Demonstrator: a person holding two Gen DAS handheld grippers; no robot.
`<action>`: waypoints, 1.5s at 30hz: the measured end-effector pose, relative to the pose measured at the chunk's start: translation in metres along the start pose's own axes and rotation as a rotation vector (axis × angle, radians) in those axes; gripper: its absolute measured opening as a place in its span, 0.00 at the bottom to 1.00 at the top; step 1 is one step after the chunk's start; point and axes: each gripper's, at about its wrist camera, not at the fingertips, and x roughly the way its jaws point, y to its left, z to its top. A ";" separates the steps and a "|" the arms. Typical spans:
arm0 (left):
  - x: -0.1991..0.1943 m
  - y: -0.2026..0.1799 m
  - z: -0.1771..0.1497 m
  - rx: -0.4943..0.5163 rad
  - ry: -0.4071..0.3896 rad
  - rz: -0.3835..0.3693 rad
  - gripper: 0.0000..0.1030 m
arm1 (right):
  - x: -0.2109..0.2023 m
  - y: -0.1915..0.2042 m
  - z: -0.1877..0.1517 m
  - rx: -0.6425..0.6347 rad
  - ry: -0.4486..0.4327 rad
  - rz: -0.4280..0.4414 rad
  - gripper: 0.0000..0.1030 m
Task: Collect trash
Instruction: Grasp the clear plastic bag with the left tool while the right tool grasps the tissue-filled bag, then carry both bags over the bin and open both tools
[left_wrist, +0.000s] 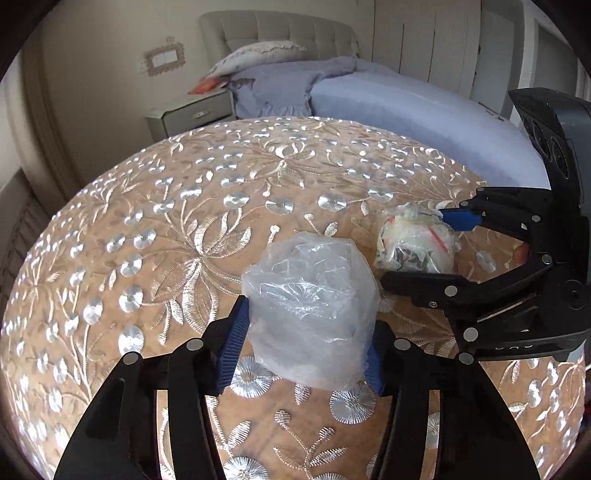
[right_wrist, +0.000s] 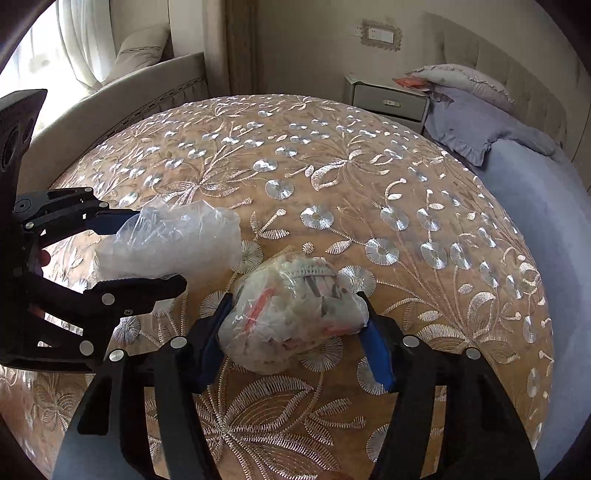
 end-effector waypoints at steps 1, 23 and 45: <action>-0.003 -0.002 -0.001 -0.001 -0.006 0.006 0.48 | -0.004 0.003 -0.002 -0.007 -0.009 -0.005 0.61; -0.137 -0.153 -0.052 0.222 -0.193 -0.041 0.46 | -0.198 0.006 -0.107 -0.071 -0.205 -0.079 0.61; -0.061 -0.400 -0.074 0.617 -0.084 -0.361 0.46 | -0.274 -0.112 -0.313 0.129 -0.102 -0.274 0.61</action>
